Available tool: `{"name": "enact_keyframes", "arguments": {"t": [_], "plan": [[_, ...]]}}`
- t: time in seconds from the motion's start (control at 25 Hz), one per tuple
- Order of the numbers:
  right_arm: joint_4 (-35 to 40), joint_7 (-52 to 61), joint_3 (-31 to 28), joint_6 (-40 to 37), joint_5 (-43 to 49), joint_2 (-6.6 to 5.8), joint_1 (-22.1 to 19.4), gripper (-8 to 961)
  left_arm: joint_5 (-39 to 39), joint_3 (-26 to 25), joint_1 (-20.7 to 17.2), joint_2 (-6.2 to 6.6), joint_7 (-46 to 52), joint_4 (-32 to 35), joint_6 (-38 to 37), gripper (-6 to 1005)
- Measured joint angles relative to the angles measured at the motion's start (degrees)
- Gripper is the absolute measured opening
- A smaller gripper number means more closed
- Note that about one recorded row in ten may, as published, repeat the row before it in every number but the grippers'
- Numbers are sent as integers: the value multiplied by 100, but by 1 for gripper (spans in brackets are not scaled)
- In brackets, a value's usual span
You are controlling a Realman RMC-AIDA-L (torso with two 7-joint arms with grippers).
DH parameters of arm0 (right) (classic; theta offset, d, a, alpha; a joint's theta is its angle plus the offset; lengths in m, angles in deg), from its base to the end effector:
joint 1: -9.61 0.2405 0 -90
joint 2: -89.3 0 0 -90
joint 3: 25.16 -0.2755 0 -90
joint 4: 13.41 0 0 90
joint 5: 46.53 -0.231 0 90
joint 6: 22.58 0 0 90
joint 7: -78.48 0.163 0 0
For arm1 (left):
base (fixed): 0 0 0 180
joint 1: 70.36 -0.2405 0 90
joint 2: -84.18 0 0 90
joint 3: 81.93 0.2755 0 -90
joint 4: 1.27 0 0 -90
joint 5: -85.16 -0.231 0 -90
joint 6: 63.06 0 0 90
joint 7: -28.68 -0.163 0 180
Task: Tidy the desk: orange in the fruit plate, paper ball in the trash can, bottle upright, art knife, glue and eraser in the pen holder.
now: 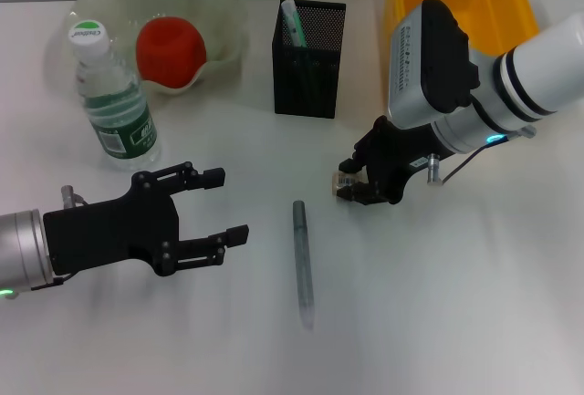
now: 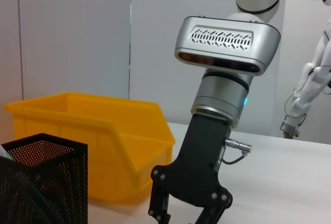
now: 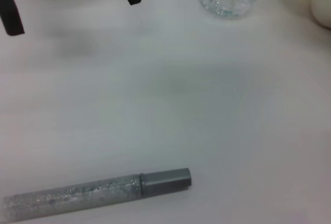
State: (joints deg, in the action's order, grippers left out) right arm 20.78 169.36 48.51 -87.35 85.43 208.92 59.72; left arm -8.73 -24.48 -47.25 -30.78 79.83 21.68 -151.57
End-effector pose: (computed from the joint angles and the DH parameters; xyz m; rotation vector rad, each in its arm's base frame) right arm 0.2095 0.4294 -0.1160 -2.9695 0.0634 -0.3048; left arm -0.3165 0.3049 -0.0534 -2.7268 -0.2990 -0.7904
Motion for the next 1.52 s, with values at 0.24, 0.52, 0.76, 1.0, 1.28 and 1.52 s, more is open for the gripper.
{"name": "enact_keyframes", "arguments": {"t": [0.24, 0.52, 0.76, 1.0, 1.28, 1.52], "plan": [[91, 0, -31, -47, -25, 0, -10, 305, 3, -9, -12, 0, -4, 0, 0, 785], [690, 32, -93, -335, -506, -32, -370, 253, 3, -46, -18, -1, -5, 0, -7, 785], [1214, -543, -381, -698, -1795, -55, -1068, 259, 3, -214, -30, -60, -4, 0, -48, 785], [652, -1816, -436, -726, -3543, -39, -1623, 269, 2, -397, -29, -98, 0, -42, -14, 785], [140, -2777, -452, -711, -4919, -46, -1865, 281, 2, -691, -55, -178, 1, -52, -8, 785], [-275, -3504, -460, -575, -5945, -40, -1870, 291, 2, -842, -73, -274, -1, -54, -8, 785]]}}
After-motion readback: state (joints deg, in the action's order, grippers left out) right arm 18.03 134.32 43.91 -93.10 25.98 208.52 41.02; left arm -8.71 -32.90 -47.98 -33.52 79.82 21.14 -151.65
